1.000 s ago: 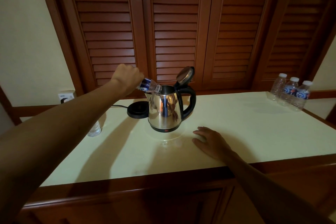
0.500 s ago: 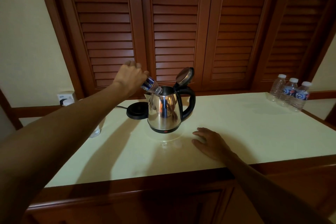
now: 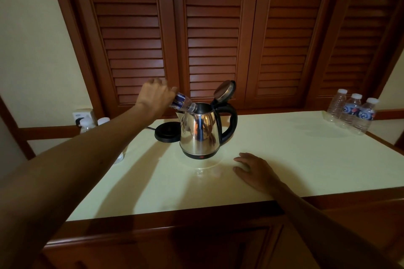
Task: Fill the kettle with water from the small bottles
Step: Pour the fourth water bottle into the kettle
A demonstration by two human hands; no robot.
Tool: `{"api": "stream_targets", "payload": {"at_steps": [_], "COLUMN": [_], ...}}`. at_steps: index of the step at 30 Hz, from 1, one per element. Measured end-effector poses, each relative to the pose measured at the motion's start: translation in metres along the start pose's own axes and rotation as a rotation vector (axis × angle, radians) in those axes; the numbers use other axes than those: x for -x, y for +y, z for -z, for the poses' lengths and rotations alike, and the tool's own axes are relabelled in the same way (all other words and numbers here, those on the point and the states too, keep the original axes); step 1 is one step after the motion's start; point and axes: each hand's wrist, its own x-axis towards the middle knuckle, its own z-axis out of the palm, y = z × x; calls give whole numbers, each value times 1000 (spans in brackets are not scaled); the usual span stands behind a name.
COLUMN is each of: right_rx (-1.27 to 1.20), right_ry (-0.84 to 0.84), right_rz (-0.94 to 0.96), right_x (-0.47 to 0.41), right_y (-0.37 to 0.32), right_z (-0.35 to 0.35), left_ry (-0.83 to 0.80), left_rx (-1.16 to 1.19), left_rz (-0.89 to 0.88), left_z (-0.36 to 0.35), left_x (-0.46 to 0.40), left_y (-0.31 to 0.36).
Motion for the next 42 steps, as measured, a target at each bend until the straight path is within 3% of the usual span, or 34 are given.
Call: {"api": "stream_targets", "payload": {"at_steps": [7,11,15,18,23,29,34,38,42], "right_rx": [-14,-13,-7,9,22,106,315,131,188], "right_ry": [-13,-31,-43,-55,-59,-92,-279,-374,-440], "right_rz": [-14,-23,-18,-19,-21,3,-7,98,171], "right_x": [1,1,2,1,2,3,-15,-17,-21], "right_y": [-3,-3,-5,-5,-8,-12,-43,-86,-105], "right_z": [1,2,2,3,5,5,18,13,7], "left_ry": [-184,-292,-297,-294,-220,-180,-191,-203,-233], "left_rx": [430,929,1476,1707,1873,1869,1874,1887,1908], "left_rz": [206,323,348,328,382,403,426,445,463], "left_z": [-27,-49,-74,-80,-97,-103,-103,-104,-105], "left_x": [32,58,95,118,136,137,134,132,131], "left_y": [4,29,66,87,104,111,110,110,109]}}
